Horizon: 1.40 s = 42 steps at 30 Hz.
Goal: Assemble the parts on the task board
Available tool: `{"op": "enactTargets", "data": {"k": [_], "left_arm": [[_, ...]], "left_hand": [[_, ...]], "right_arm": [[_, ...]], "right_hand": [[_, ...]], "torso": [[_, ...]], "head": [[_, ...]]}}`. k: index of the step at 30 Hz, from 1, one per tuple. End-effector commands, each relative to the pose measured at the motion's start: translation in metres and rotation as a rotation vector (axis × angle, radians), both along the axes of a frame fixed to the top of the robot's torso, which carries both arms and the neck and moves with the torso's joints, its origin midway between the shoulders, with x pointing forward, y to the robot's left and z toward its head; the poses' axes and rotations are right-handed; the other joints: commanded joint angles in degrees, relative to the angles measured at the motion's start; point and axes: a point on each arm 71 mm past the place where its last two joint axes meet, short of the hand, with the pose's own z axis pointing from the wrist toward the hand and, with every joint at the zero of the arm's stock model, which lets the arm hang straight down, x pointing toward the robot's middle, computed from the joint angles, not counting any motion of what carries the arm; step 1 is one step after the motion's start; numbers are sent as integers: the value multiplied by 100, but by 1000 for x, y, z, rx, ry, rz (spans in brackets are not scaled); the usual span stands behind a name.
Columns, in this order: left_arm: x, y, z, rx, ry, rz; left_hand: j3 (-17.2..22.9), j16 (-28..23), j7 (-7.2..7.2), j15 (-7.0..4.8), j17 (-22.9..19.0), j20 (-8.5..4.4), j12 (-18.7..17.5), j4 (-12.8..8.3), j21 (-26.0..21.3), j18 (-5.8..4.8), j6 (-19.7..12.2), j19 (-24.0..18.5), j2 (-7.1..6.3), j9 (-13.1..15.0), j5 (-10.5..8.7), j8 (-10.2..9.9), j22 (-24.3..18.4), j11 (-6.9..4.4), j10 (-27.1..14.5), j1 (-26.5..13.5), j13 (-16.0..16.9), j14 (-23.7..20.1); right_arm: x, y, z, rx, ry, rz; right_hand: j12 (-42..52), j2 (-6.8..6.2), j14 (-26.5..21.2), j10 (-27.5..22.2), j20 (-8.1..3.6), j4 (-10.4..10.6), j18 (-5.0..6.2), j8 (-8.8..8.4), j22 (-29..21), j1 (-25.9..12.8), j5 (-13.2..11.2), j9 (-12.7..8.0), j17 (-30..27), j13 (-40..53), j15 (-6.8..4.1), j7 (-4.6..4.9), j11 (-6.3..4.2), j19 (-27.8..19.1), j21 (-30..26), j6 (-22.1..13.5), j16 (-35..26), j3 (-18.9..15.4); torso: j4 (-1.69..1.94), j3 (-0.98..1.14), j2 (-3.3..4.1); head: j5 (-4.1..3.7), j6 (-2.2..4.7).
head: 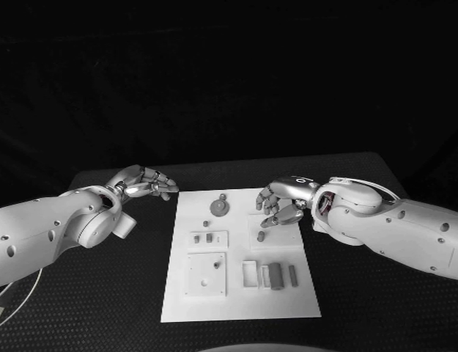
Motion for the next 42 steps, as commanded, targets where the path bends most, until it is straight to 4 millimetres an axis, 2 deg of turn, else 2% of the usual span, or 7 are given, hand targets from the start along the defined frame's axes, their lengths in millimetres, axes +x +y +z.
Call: {"op": "enactTargets", "data": {"k": [1,8,12,21,29,34,42], "left_arm": [[2,4,2,-179,43,44],[5,14,1,-177,32,69],[7,14,1,-180,33,72],[9,15,0,-198,42,89],[9,15,-1,-198,47,90],[8,15,0,-199,52,87],[9,14,0,-199,52,86]], "left_hand": [[-24,-33,-11,-8,-15,2,4,-7,-16,-86,-48,-33,13,-4,22,-31,-34,-1,-26,-43,-13,-28],[-29,-50,8,-33,-20,-21,24,-39,8,-86,-95,37,55,-11,24,-39,-102,-11,3,-54,-36,64],[-33,-55,5,-42,-19,-29,32,-47,9,-86,-87,63,68,-7,24,-26,-126,-20,27,-64,-40,92],[-51,-64,0,-57,-16,-41,42,-47,11,-86,-79,106,103,-1,22,-7,-169,-34,68,-105,-46,137],[-65,-67,-7,-69,-10,-54,48,-58,13,-86,-69,138,124,5,22,10,-198,-46,99,-124,-49,169],[-69,-70,-8,-71,-9,-55,47,-57,12,-86,-70,144,132,6,22,12,-206,-47,103,-132,-50,174],[-72,-74,-10,-73,-7,-57,48,-58,11,-86,-67,152,143,8,22,18,-218,-51,114,-139,-51,181]], "right_arm": [[-6,4,-6,-183,-99,54],[-16,3,-21,-253,-90,90],[-17,5,-26,-255,-90,98],[-19,16,-32,-244,-90,119],[-18,24,-35,-239,-92,122],[-17,23,-39,-275,-80,119],[-19,26,-46,-312,-67,139]], "right_hand": [[-72,-133,-9,-216,22,30,84,-74,120,-70,36,-62,-8,-91,34,-78,99,5,-12,-139,-19,55],[-48,-304,260,-479,-88,65,84,-140,143,-141,30,-181,101,-303,-57,-165,165,296,172,-326,182,235],[-40,-296,298,-484,-111,60,84,-131,143,-134,30,-195,126,-334,-65,-158,158,341,210,-332,227,263],[-8,-182,497,-442,-216,20,84,-70,152,-88,25,-247,277,-434,-123,-100,117,567,435,-308,519,261],[69,77,648,-265,-318,-4,84,33,151,31,25,-279,371,-478,-202,-24,39,740,665,-185,779,228],[55,152,634,-272,-325,-12,84,65,147,92,28,-288,368,-504,-203,14,37,722,695,-136,805,221],[66,229,663,-226,-338,-11,84,151,150,190,26,-295,377,-532,-218,9,22,741,782,15,890,188]], "torso": [[-2,-16,-5],[2,-21,1],[-3,-21,4],[5,-20,2],[12,-19,2],[9,-28,2],[7,-21,0]], "head": [[16,-1],[9,24],[13,16],[29,-6],[31,-21],[29,-27],[39,-52]]}}
